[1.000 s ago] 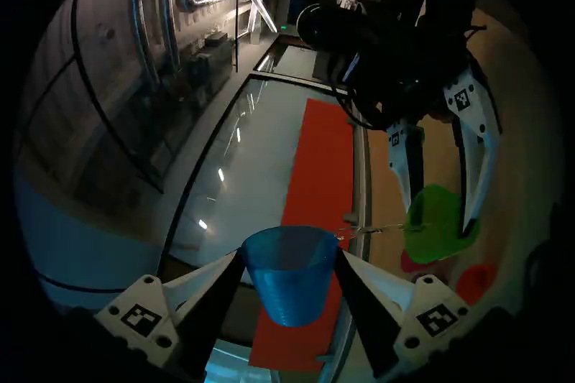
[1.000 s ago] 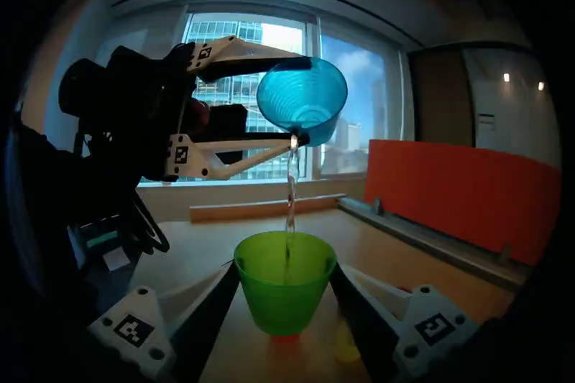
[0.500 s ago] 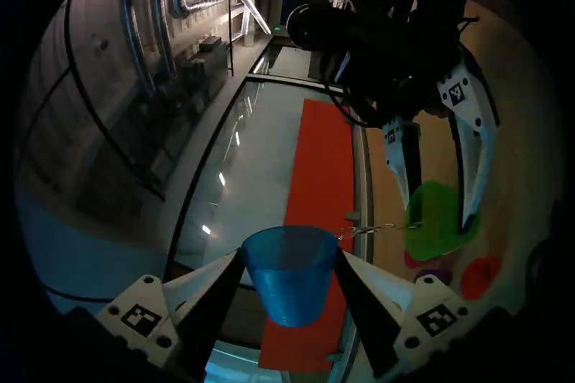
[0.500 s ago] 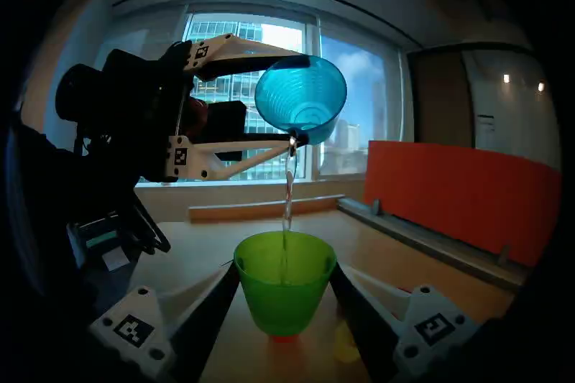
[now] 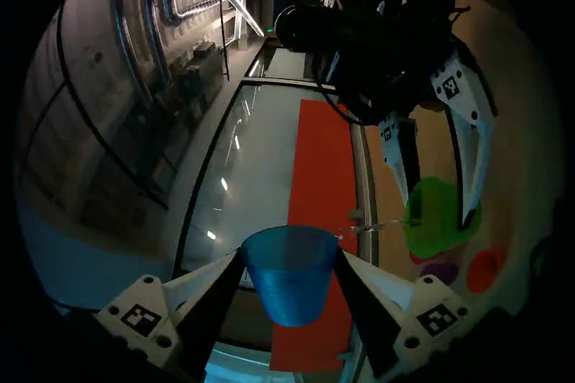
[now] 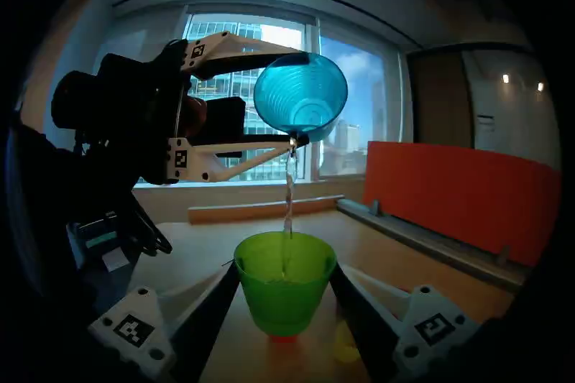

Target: Pour water

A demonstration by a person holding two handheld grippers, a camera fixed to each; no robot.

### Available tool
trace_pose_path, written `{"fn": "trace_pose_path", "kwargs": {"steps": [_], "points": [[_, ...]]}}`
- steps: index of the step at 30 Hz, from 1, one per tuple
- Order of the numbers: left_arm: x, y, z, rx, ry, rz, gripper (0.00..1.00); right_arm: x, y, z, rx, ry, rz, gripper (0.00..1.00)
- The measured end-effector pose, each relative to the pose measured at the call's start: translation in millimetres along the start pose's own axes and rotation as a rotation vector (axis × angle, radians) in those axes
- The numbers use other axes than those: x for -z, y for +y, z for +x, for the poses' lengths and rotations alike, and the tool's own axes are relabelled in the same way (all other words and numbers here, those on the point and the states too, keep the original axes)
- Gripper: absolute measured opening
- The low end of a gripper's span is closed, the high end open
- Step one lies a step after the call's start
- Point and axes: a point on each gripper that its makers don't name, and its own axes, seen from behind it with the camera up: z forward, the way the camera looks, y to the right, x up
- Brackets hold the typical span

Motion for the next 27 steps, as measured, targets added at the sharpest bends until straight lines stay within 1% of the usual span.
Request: {"fn": "trace_pose_path", "kwargs": {"steps": [6,15,21,27], "points": [[-1.7,1.6,1.3,-0.016,0.002,-0.002,0.87,0.4,0.5,0.3,0.0,0.001,-0.003,0.9],[-1.9,-3.5,1.2,-0.051,-0.002,0.003,0.87,0.1,1.6,-0.8,0.0,0.001,-0.005,0.9],[-1.7,-2.2,2.6,-0.077,0.0,0.004,0.87,-0.4,1.1,-0.3,0.001,0.002,-0.004,0.9],[1.3,-3.9,5.6,-0.098,0.002,0.012,0.87,-0.4,1.5,-0.2,0.0,0.002,-0.005,0.9]]}}
